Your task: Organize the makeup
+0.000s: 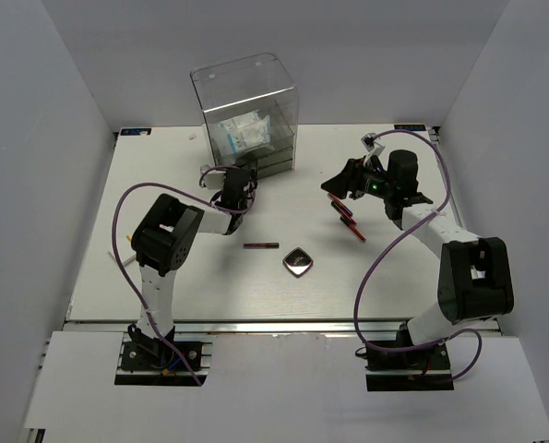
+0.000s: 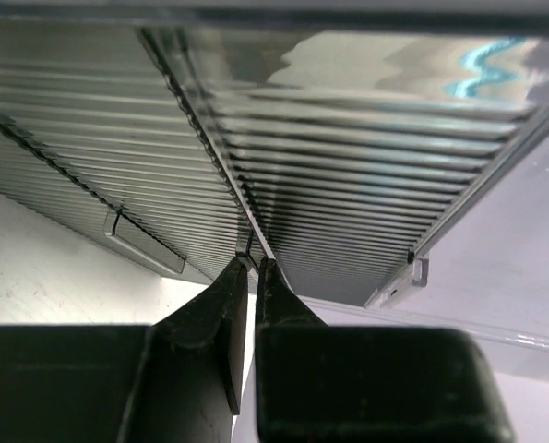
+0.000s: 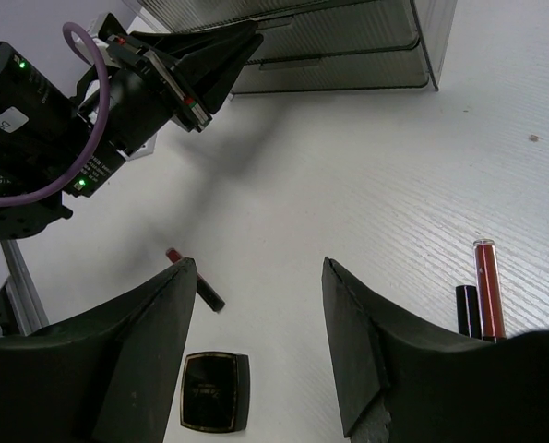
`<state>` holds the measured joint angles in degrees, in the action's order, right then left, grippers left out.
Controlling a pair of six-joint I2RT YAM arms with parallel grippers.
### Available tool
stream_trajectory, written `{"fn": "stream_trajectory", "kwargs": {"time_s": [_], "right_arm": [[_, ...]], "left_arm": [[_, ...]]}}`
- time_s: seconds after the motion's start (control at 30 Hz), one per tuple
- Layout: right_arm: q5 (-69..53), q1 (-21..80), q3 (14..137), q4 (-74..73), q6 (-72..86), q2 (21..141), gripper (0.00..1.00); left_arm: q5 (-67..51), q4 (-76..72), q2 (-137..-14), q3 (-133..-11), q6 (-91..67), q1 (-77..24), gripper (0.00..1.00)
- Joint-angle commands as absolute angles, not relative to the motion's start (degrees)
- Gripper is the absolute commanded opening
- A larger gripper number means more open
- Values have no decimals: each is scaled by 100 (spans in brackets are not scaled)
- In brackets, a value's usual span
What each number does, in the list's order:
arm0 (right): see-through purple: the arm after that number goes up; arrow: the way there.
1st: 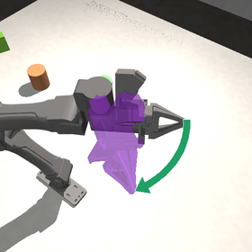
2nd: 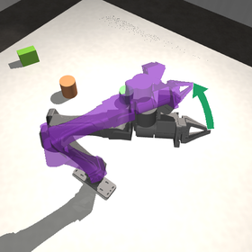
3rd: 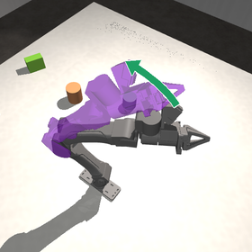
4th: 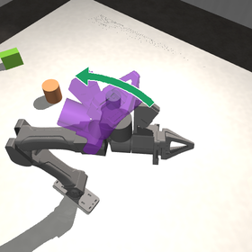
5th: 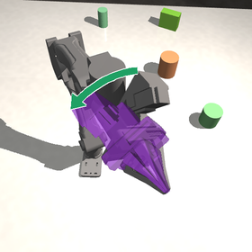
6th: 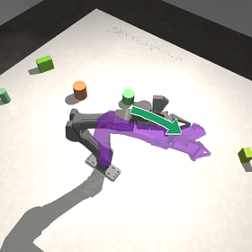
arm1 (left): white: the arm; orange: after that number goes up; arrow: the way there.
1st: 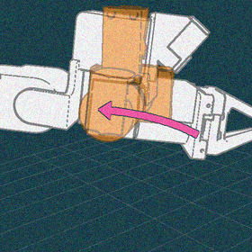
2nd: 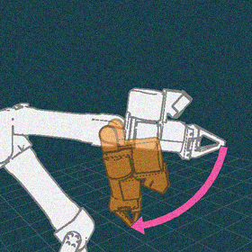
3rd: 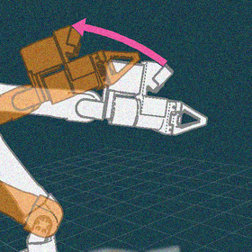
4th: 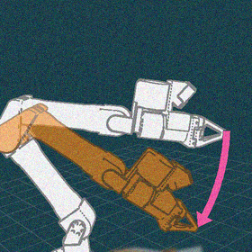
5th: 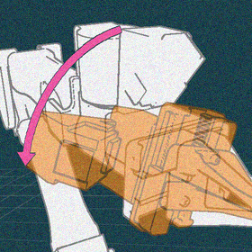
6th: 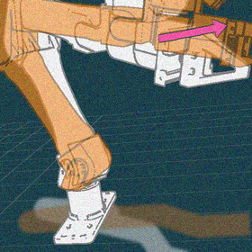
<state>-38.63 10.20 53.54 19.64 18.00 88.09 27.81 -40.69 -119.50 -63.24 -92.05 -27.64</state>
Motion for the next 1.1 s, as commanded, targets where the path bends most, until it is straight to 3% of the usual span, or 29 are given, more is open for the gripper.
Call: {"fn": "stream_trajectory", "kwargs": {"time_s": [0.0, 0.97, 1.07], "right_arm": [[-3946, 984, 5282, 2215, 1820, 8587, 62], [-3823, 958, 4931, 1767, 1328, 8315, 63], [-3832, 967, 4939, 1644, 1222, 8297, 65]], "left_arm": [[2742, -3744, -11769, -6012, -9026, -2830, 0], [2637, -4483, -10670, -4342, -9114, -3718, 0], [2549, -4456, -10652, -4351, -9132, -3718, 15]]}}
